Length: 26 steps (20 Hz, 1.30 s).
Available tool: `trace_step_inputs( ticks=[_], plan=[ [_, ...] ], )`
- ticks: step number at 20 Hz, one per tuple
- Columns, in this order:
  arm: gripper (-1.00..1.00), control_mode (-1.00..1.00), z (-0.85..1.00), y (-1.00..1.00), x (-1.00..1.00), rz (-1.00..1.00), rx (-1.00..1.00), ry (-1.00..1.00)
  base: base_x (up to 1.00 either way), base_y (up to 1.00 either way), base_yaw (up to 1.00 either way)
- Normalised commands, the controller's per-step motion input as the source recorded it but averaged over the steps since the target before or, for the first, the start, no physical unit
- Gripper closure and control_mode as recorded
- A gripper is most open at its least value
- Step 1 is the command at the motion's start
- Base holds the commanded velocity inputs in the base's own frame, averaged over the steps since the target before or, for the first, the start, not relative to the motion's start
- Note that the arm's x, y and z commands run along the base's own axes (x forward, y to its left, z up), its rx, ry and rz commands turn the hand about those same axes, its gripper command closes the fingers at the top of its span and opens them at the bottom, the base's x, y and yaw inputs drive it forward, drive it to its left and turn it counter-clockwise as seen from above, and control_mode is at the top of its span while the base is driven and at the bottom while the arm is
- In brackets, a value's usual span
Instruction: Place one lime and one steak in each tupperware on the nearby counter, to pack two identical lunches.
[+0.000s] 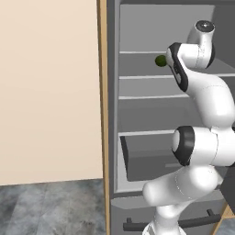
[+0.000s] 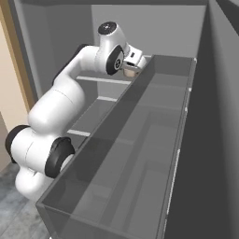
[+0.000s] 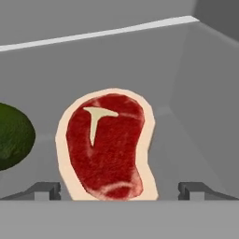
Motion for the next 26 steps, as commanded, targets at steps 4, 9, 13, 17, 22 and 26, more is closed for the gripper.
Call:
trace_step_inputs(
  ticks=[4,9,13,17,22,26],
  plan=[
    [-1.00,-1.00,0.00,0.00,0.00,0.00,0.00,0.00,0.00,0.00,0.00],
    [-1.00,-1.00,-0.03,0.00,-0.02,0.00,0.01,0.00,0.00,0.00,0.00],
    [-1.00,-1.00,-0.10,0.00,-0.05,0.00,0.00,0.00,0.00,0.00,0.00],
    [-1.00,-1.00,-0.17,0.00,0.00,0.00,0.00,0.00,0.00,0.00,0.00],
    [-1.00,-1.00,-0.01,0.00,0.36,0.00,0.00,0.00,0.00,0.00,0.00],
    [-1.00,-1.00,0.00,0.00,0.34,0.00,0.00,0.00,0.00,0.00,0.00]
  ],
)
